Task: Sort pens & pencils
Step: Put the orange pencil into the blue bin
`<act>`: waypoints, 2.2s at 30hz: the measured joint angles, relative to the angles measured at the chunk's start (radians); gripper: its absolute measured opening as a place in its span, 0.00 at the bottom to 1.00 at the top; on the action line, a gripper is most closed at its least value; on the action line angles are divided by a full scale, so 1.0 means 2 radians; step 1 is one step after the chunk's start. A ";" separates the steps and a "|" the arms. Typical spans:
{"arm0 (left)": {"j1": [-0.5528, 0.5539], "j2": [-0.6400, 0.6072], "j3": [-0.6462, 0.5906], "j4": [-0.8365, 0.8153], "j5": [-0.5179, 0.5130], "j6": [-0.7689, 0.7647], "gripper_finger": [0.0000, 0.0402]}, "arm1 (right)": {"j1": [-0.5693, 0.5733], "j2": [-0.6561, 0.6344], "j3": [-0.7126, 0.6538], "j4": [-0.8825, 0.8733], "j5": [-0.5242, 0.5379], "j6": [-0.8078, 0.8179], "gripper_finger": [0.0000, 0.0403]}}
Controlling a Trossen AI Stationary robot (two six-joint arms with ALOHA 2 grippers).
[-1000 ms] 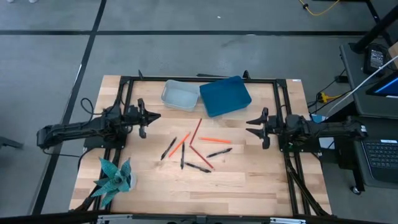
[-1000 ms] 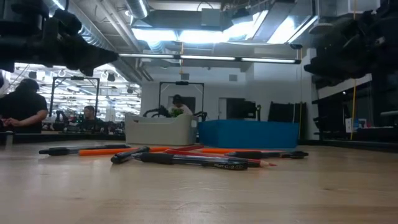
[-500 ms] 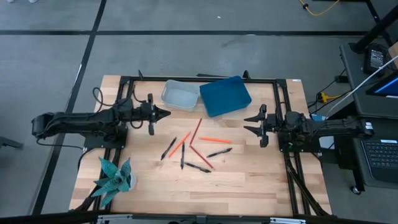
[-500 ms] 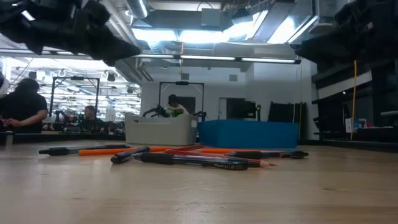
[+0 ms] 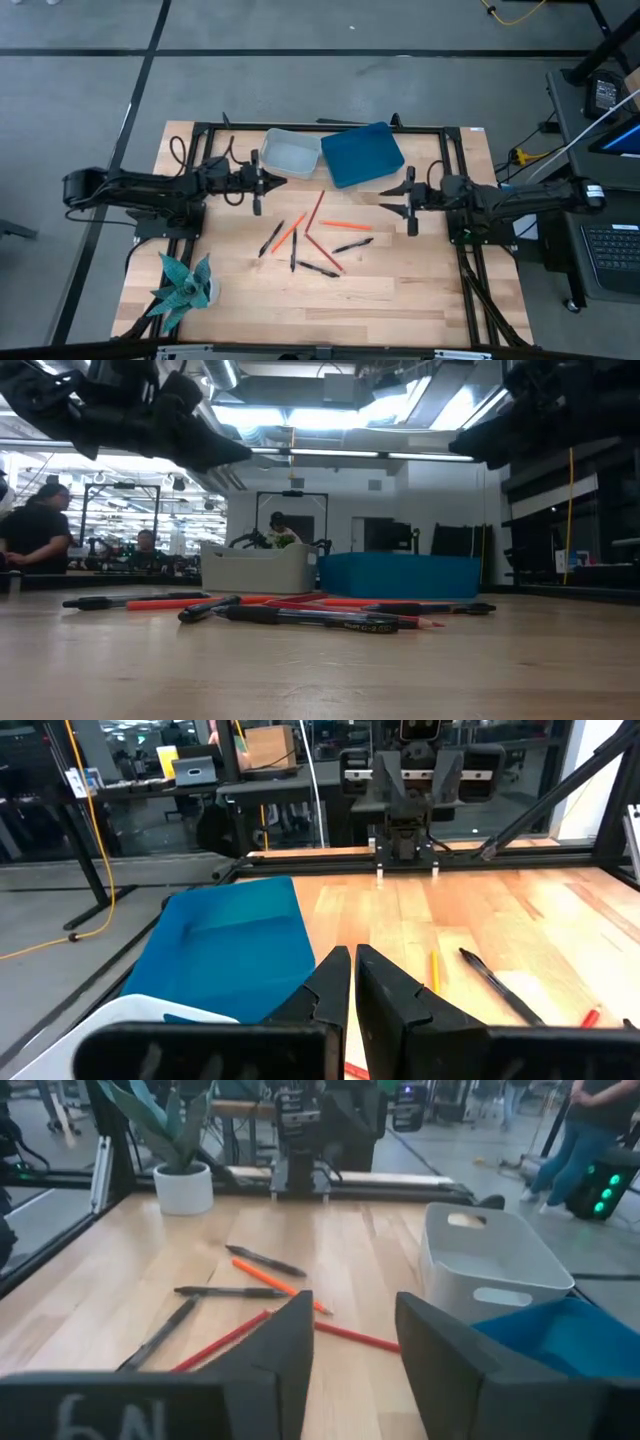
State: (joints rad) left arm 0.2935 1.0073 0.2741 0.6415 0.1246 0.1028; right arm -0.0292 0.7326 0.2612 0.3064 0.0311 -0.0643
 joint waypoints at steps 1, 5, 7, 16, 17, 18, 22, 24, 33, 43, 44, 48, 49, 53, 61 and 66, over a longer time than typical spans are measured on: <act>0.000 0.004 0.000 0.004 0.000 0.000 0.03 | 0.000 0.010 0.003 0.002 0.000 0.000 0.32; -0.002 0.010 0.000 0.012 0.000 -0.001 0.03 | 0.000 0.050 0.016 0.010 -0.002 0.001 0.23; -0.007 0.011 0.000 0.012 0.000 -0.001 0.03 | 0.000 0.069 0.025 0.011 -0.004 0.003 0.18; -0.036 0.011 0.002 -0.014 -0.002 0.006 0.03 | 0.000 0.178 0.113 -0.054 -0.004 -0.009 0.14; -0.036 0.011 0.005 -0.028 -0.006 0.006 0.03 | 0.000 0.190 0.125 -0.060 -0.004 -0.012 0.15; -0.036 0.011 0.009 -0.042 -0.009 0.006 0.03 | 0.000 0.200 0.136 -0.066 -0.004 -0.015 0.16; -0.037 0.011 0.038 -0.110 -0.014 0.007 0.03 | -0.002 0.232 0.185 -0.122 -0.004 -0.023 0.18; -0.037 0.011 0.054 -0.145 -0.015 0.007 0.03 | -0.005 0.246 0.211 -0.164 -0.004 -0.023 0.18; -0.037 0.048 0.080 -0.190 -0.018 0.023 0.03 | -0.007 0.317 0.292 -0.273 -0.004 -0.020 0.18; -0.037 0.083 0.079 -0.187 -0.020 0.024 0.03 | -0.007 0.374 0.322 -0.300 -0.004 -0.008 0.28; -0.037 0.083 0.079 -0.187 -0.019 0.024 0.03 | -0.007 0.376 0.322 -0.300 -0.004 -0.004 0.29; -0.037 0.080 0.079 -0.187 -0.019 0.024 0.03 | -0.007 0.379 0.322 -0.316 -0.018 0.025 0.31; -0.037 0.080 0.079 -0.188 -0.019 0.024 0.03 | -0.007 0.379 0.322 -0.321 -0.023 0.033 0.30; -0.037 0.080 0.079 -0.188 -0.019 0.024 0.03 | -0.006 0.379 0.322 -0.325 -0.030 0.054 0.29; -0.037 0.080 0.079 -0.187 -0.019 0.025 0.03 | -0.002 0.420 0.323 -0.323 -0.030 0.069 0.28; -0.037 0.080 0.079 -0.186 -0.019 0.032 0.03 | -0.002 0.446 0.323 -0.312 -0.032 0.069 0.28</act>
State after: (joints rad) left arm 0.2199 1.1671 0.4324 0.2693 0.0858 0.1673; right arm -0.0331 1.6245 0.9062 -0.3176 -0.0325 0.0737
